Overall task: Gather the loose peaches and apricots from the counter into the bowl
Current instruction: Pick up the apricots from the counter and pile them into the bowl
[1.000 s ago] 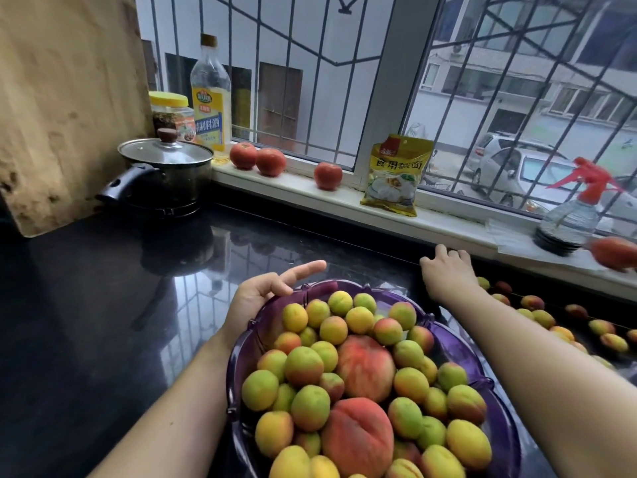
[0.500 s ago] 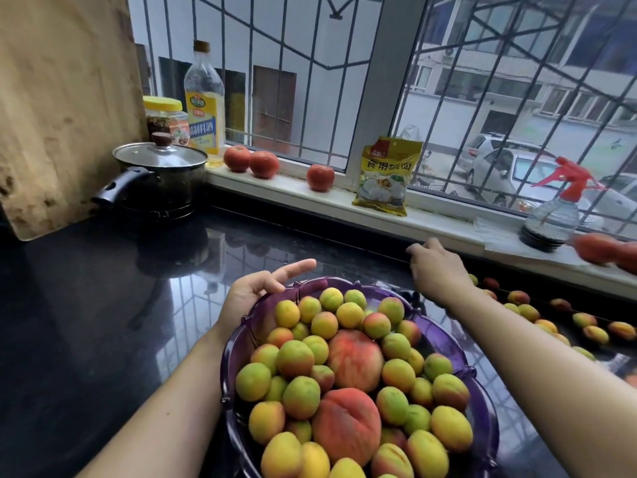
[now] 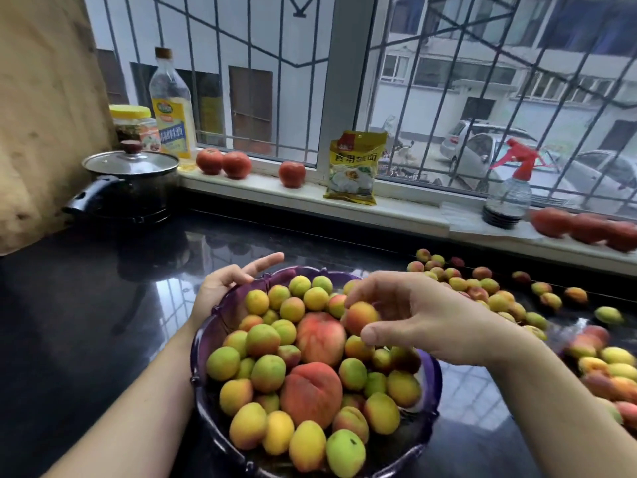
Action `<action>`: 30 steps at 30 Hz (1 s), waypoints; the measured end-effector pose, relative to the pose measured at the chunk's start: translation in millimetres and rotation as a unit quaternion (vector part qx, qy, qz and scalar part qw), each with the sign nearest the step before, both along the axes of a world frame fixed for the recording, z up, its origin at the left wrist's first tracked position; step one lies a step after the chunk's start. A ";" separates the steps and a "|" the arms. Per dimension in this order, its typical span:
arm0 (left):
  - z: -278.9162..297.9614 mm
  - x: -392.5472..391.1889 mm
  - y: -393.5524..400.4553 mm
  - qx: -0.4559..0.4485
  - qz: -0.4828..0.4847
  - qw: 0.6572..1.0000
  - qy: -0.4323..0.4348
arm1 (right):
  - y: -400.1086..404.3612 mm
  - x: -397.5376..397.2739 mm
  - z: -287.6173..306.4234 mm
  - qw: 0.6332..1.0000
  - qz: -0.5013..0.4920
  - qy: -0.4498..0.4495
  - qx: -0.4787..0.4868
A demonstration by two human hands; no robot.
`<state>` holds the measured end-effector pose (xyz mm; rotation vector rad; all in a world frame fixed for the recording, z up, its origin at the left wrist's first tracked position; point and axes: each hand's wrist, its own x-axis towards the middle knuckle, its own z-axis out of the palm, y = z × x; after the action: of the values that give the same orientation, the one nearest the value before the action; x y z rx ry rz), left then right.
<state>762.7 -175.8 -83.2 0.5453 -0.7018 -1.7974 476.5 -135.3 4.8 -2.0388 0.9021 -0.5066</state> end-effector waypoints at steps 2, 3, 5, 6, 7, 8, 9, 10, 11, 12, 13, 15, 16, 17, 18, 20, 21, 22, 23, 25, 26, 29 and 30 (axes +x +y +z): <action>1.7 -0.4 0.7 0.010 0.009 1.000 -0.009 | 3.1 5.1 -0.5 0.997 0.019 0.060 -0.037; 2.0 -0.7 0.0 0.013 0.007 1.000 -0.013 | 4.8 6.4 -0.6 0.995 0.024 0.085 -0.050; 2.1 -1.5 -0.7 0.021 0.010 0.999 -0.022 | 10.1 7.2 0.6 0.991 0.028 0.122 -0.050; 2.4 -2.0 -0.4 0.024 0.015 0.999 -0.028 | 11.7 6.5 1.6 0.990 0.026 0.133 -0.048; 2.6 -2.5 -0.1 0.027 0.019 0.999 -0.032 | 12.5 5.1 2.7 0.989 0.022 0.140 -0.043; 2.7 -2.6 0.2 0.029 0.019 0.999 -0.035 | 12.8 3.6 3.3 0.989 0.017 0.143 -0.036; 2.9 -2.5 0.7 0.029 0.021 0.999 -0.038 | 12.8 2.9 4.2 0.989 0.010 0.143 -0.033; 3.3 -2.3 1.4 0.028 0.023 0.999 -0.040 | 12.4 2.0 4.3 0.990 0.004 0.140 -0.035; 3.3 -1.6 1.8 0.027 0.023 0.999 -0.038 | 11.9 1.6 4.4 0.990 -0.001 0.137 -0.039; 2.9 -0.5 1.6 0.026 0.024 0.999 -0.034 | 11.6 1.2 4.3 0.991 0.000 0.130 -0.041; 2.5 0.1 1.8 0.023 0.024 0.999 -0.033 | 12.0 1.6 4.7 0.991 0.003 0.123 -0.043; 2.3 0.1 2.5 0.021 0.022 0.999 -0.034 | 12.2 2.2 4.9 0.992 0.003 0.116 -0.050; 2.0 -0.1 1.7 0.023 0.018 0.999 -0.033 | 12.4 2.6 4.6 0.992 0.000 0.113 -0.055; 1.8 -0.4 1.0 0.026 0.013 0.999 -0.034 | 12.9 3.5 4.7 0.992 -0.006 0.110 -0.061; 1.7 -1.0 0.7 0.028 0.010 0.999 -0.037 | 13.1 5.1 4.7 0.991 -0.014 0.111 -0.073; 1.4 -2.1 0.5 0.031 0.010 0.999 -0.037 | 13.9 11.1 3.2 0.984 -0.024 0.135 -0.115; 1.3 -2.2 0.6 0.032 0.014 0.999 -0.033 | 15.3 16.2 1.8 0.979 -0.024 0.154 -0.133; 1.0 -1.9 0.7 0.034 0.019 0.999 -0.029 | 17.7 21.8 -0.1 0.973 -0.021 0.172 -0.149; 0.7 -1.6 0.9 0.034 0.021 0.999 -0.026 | 20.5 27.4 -2.5 0.967 -0.016 0.189 -0.170; 0.5 -1.0 1.0 0.035 0.019 0.999 -0.021 | 26.9 37.0 -7.4 0.955 -0.016 0.213 -0.208; 0.5 -0.9 1.1 0.036 0.017 0.999 -0.017 | 29.9 40.8 -9.1 0.951 -0.025 0.216 -0.218; 0.7 -1.4 1.3 0.041 0.014 0.999 -0.015 | 35.5 48.8 -13.9 0.940 -0.024 0.220 -0.261; 1.0 -1.8 1.5 0.044 0.014 0.999 -0.015 | 36.3 51.6 -16.0 0.936 -0.019 0.220 -0.273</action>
<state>761.0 -174.3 -82.2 0.6397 -0.6355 -1.8026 528.0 -99.0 -11.2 -2.7171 1.1571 -0.3474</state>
